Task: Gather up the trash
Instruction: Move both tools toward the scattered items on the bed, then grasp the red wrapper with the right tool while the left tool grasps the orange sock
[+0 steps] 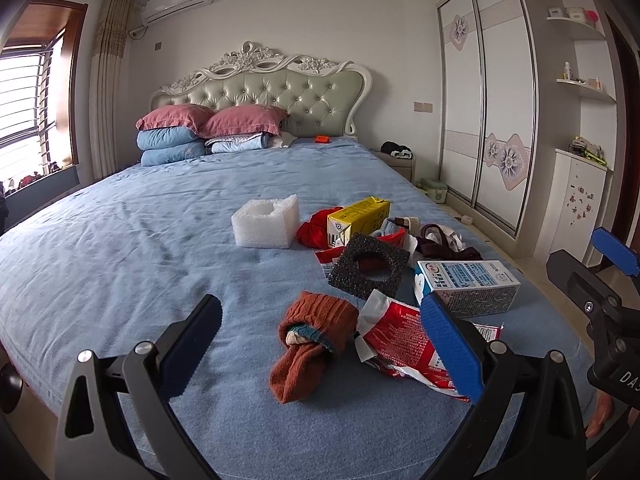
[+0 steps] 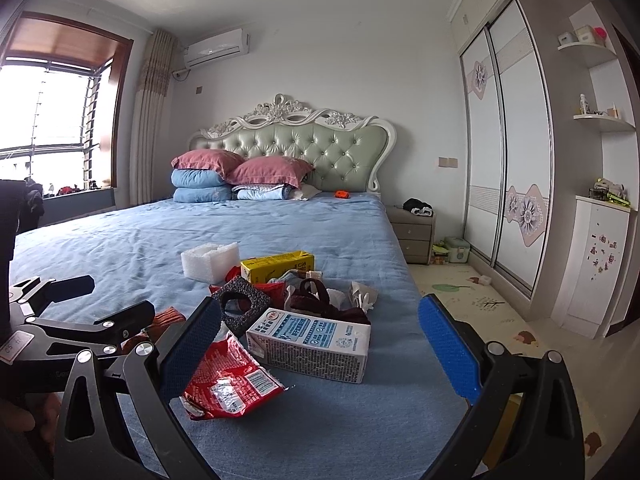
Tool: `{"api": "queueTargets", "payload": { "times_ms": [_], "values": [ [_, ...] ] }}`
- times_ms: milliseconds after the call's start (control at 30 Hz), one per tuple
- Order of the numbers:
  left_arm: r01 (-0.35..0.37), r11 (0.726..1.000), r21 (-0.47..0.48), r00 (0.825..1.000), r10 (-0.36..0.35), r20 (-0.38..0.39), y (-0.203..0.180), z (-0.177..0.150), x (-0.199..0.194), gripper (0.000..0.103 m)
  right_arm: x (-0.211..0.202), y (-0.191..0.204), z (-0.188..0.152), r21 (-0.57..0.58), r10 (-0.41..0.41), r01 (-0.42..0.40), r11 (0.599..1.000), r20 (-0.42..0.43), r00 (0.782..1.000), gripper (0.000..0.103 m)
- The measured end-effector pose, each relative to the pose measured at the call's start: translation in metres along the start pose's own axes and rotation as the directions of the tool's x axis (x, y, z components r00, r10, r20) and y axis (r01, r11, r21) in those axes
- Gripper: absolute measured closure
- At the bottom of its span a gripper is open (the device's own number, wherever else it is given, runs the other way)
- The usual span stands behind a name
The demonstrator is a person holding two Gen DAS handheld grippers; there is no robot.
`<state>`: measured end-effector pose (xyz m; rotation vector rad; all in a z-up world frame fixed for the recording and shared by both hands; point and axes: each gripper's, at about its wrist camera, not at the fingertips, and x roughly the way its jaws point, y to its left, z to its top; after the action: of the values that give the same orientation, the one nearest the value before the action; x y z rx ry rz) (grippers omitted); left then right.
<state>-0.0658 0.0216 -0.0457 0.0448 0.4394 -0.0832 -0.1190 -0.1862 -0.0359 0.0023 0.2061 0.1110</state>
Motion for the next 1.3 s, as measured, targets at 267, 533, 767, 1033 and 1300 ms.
{"api": "queueTargets", "payload": {
  "times_ms": [267,533,767,1033,1300],
  "values": [
    [0.009,1.000,-0.001,1.000,-0.009,-0.021,-0.001,0.001,0.011,0.004,0.002,-0.004,0.001,0.008,-0.004,0.004,1.000,-0.005,1.000,0.008],
    [0.007,1.000,-0.001,0.998,-0.007,-0.057,0.002,-0.002,0.028,0.004,0.011,-0.001,-0.003,-0.002,0.008,-0.008,1.000,-0.031,0.999,0.008],
    [0.015,0.999,-0.049,0.995,-0.020,-0.097,0.018,-0.005,0.046,0.004,0.019,0.001,-0.008,-0.006,0.022,-0.022,1.000,-0.057,0.998,0.008],
    [0.043,0.995,-0.090,0.978,-0.060,-0.200,0.025,-0.009,0.083,0.004,0.025,0.007,-0.012,-0.021,0.050,-0.052,0.998,-0.080,0.996,0.008],
    [0.127,0.977,-0.174,0.959,-0.166,-0.229,0.036,-0.015,0.092,0.056,0.031,0.012,-0.018,-0.021,0.100,-0.103,0.994,-0.117,0.988,0.008]
  ]
}}
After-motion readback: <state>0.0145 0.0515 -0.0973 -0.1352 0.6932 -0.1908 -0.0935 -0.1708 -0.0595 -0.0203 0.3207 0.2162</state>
